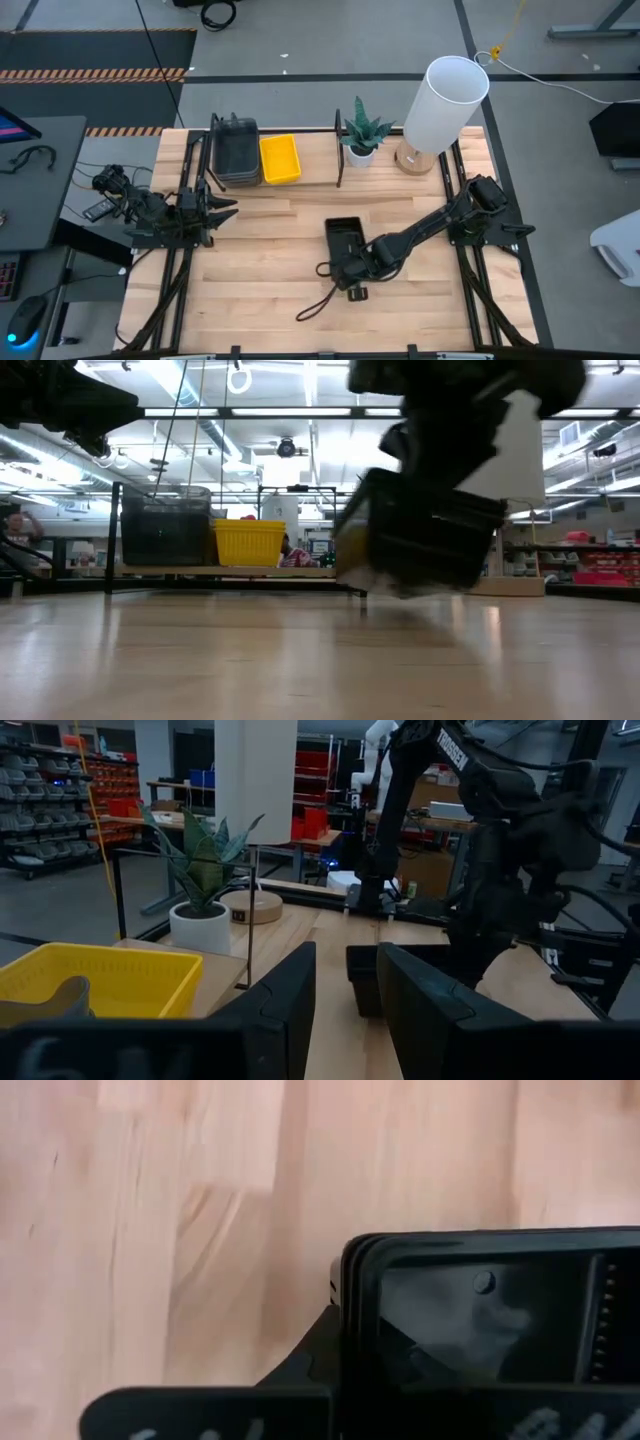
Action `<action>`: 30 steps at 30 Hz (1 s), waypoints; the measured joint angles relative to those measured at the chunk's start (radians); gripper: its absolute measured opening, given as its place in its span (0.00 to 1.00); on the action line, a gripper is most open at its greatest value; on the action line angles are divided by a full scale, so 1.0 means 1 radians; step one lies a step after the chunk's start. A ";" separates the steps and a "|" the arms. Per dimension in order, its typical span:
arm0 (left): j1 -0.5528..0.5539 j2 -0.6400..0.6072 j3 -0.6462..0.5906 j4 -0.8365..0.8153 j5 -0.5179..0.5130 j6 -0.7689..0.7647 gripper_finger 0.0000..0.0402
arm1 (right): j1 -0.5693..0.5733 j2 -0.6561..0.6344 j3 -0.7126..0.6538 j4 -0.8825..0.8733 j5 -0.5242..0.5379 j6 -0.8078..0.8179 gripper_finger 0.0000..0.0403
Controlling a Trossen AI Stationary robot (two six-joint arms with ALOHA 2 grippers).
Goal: Stack baskets on shelf by color
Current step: Put the stacked black bins on the shelf
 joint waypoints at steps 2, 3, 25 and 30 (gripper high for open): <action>0.000 0.000 0.000 0.000 0.000 0.000 0.29 | -0.019 0.000 0.000 0.038 0.013 -0.046 0.04; 0.000 0.000 0.000 0.000 0.000 0.000 0.29 | -0.030 0.000 0.000 0.056 0.016 -0.067 0.04; 0.000 0.000 0.000 0.000 0.000 0.000 0.29 | -0.218 0.000 0.000 0.350 0.280 -0.506 0.04; 0.000 0.000 0.000 0.000 0.000 0.000 0.29 | -0.248 0.000 0.000 0.380 0.369 -0.536 0.06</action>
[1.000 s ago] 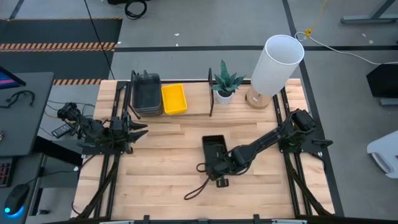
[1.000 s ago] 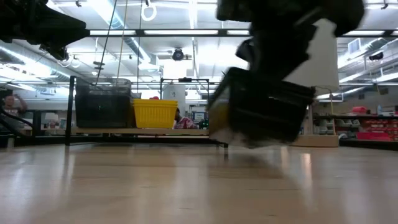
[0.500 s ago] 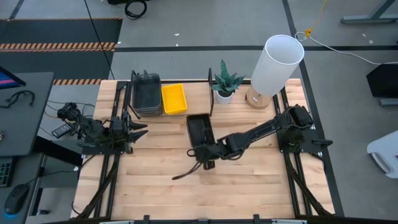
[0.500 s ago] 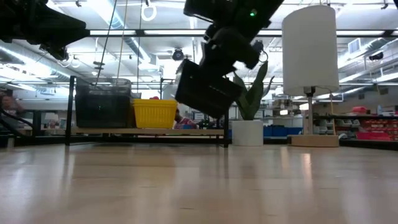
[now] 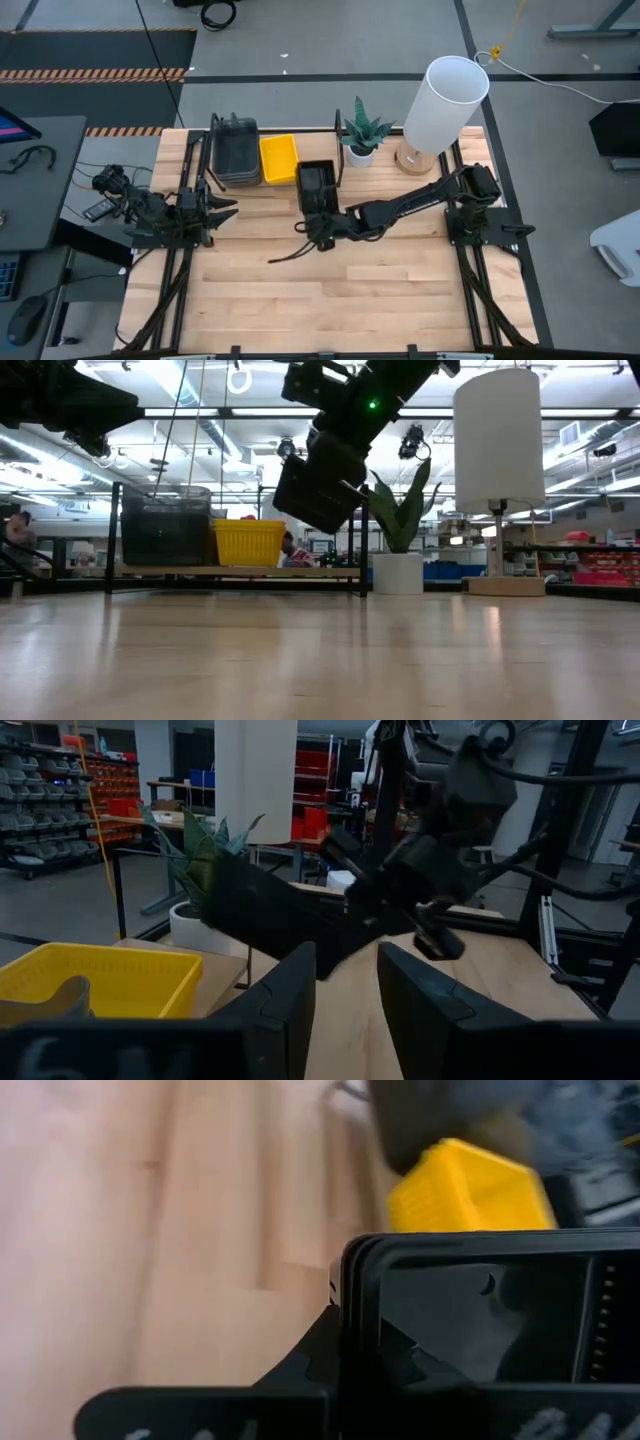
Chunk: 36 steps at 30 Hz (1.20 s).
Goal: Stack baskets on shelf by color
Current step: Put the stacked black bins on the shelf
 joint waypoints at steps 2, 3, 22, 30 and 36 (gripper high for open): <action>0.000 0.000 0.000 0.000 0.000 0.000 0.29 | -0.010 0.000 0.000 0.023 0.028 -0.033 0.06; 0.000 0.000 0.000 0.000 0.000 0.000 0.29 | -0.017 0.000 0.000 0.031 0.030 -0.053 0.05; 0.000 0.000 0.000 0.000 0.000 0.000 0.29 | -0.206 0.000 0.000 0.116 -0.327 0.008 0.05; 0.000 0.000 0.000 0.000 0.000 0.000 0.29 | -0.194 0.000 0.000 0.154 -0.313 0.004 0.05; 0.000 0.000 0.000 0.000 0.000 0.000 0.29 | -0.189 -0.008 -0.001 0.147 -0.303 0.006 0.05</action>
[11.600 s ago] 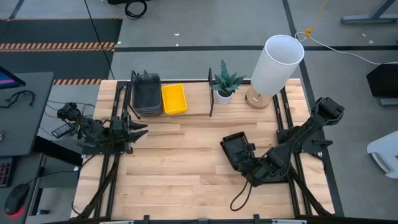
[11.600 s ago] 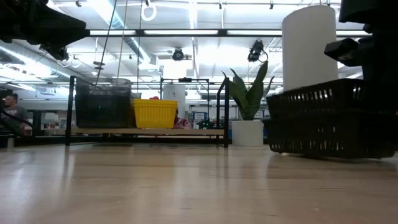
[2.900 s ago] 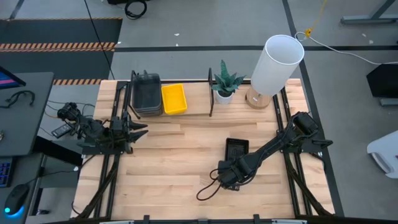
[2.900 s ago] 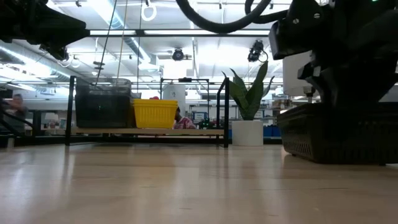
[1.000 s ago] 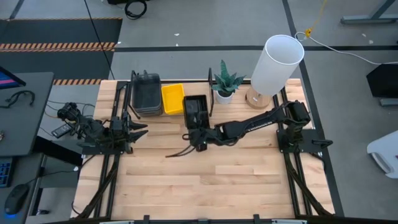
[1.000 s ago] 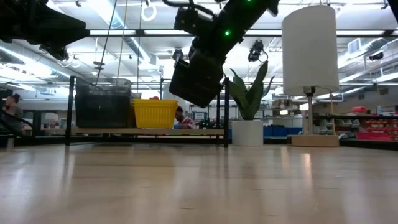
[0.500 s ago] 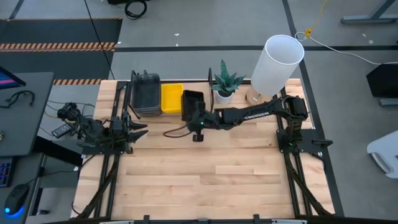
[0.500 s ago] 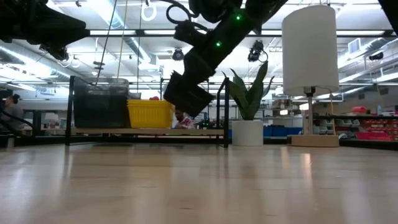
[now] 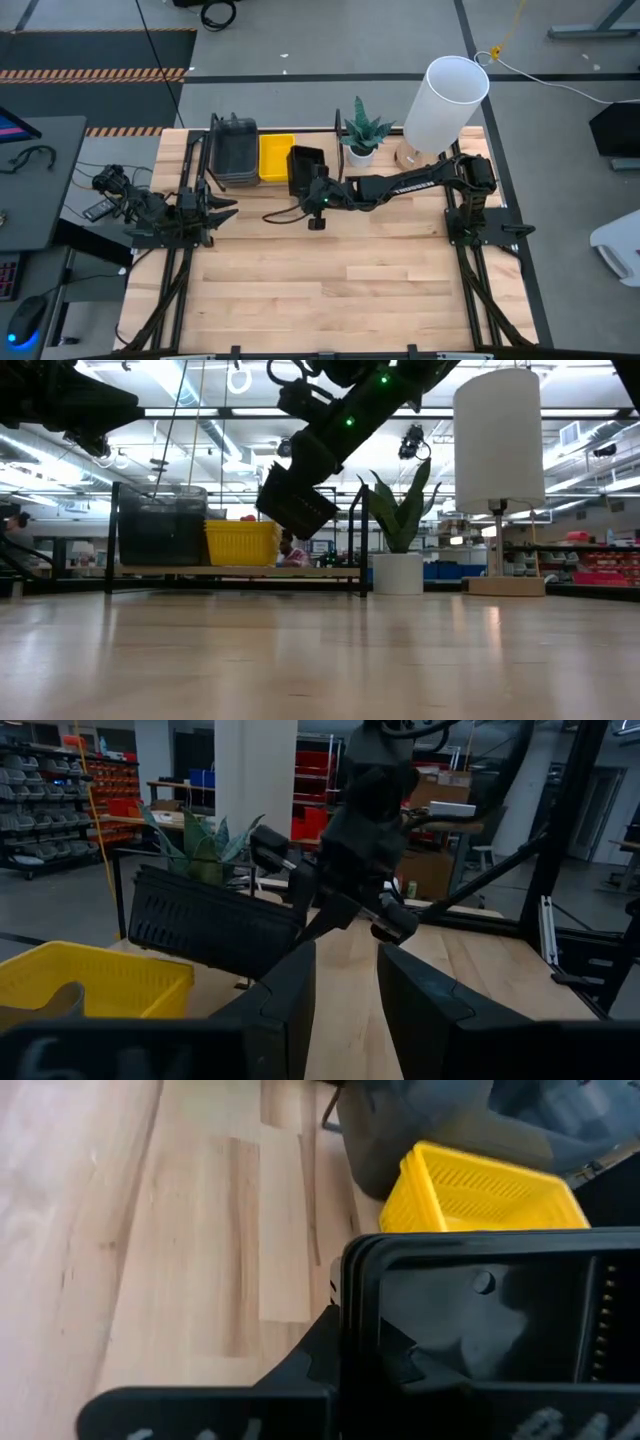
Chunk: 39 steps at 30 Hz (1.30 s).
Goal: Stack baskets on shelf by color
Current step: Put the stacked black bins on the shelf
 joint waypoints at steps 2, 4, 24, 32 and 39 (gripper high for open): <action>0.000 0.000 0.000 0.000 0.000 0.000 0.29 | 0.000 -0.010 0.000 -0.007 0.008 0.001 0.05; 0.000 0.000 0.000 0.000 0.000 0.000 0.29 | -0.001 -0.015 0.000 -0.001 0.038 0.005 0.05; 0.000 0.000 0.000 0.000 0.000 0.000 0.29 | -0.139 -0.014 -0.057 -0.049 -0.007 0.004 0.05; 0.000 0.000 0.000 0.000 0.000 0.000 0.29 | -0.144 -0.014 -0.079 -0.046 -0.009 0.005 0.11; 0.000 0.000 0.000 0.000 0.000 0.000 0.29 | -0.144 -0.014 -0.079 -0.030 -0.005 0.005 0.15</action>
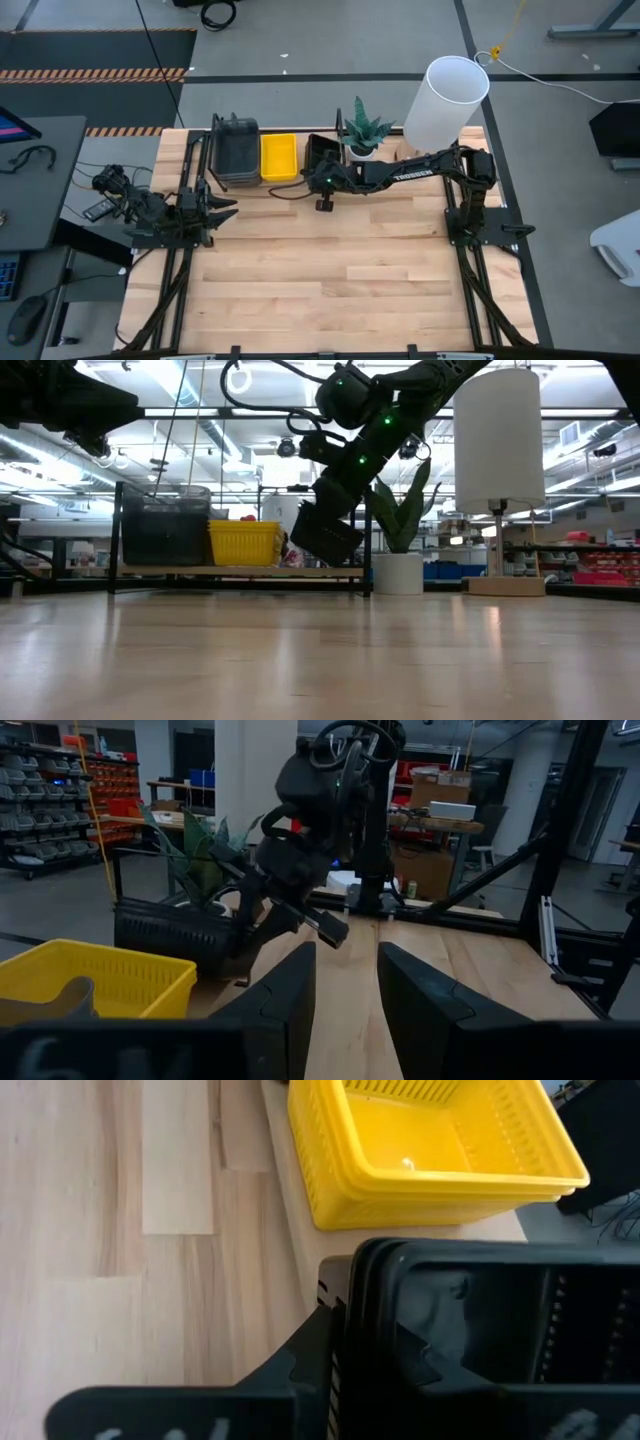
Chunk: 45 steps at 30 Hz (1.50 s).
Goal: Stack baskets on shelf by color
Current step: Put the stacked black bins on the shelf, then return to Home Position
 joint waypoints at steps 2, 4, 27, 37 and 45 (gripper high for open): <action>0.000 0.000 0.000 0.000 0.000 0.000 0.29 | 0.000 0.000 0.000 0.003 0.001 0.000 0.15; 0.000 0.000 0.000 0.000 0.000 0.000 0.29 | 0.000 0.000 0.000 0.005 0.001 0.000 0.15; 0.000 0.000 0.000 0.000 0.000 0.000 0.29 | 0.014 -0.001 0.000 0.006 0.071 -0.106 0.34; 0.000 0.000 0.000 0.000 0.000 0.000 0.29 | 0.116 -0.112 0.031 -0.093 0.191 -0.055 0.46; 0.000 0.000 0.000 0.000 0.000 0.000 0.29 | 0.178 -0.292 -0.014 -0.172 0.193 0.046 0.46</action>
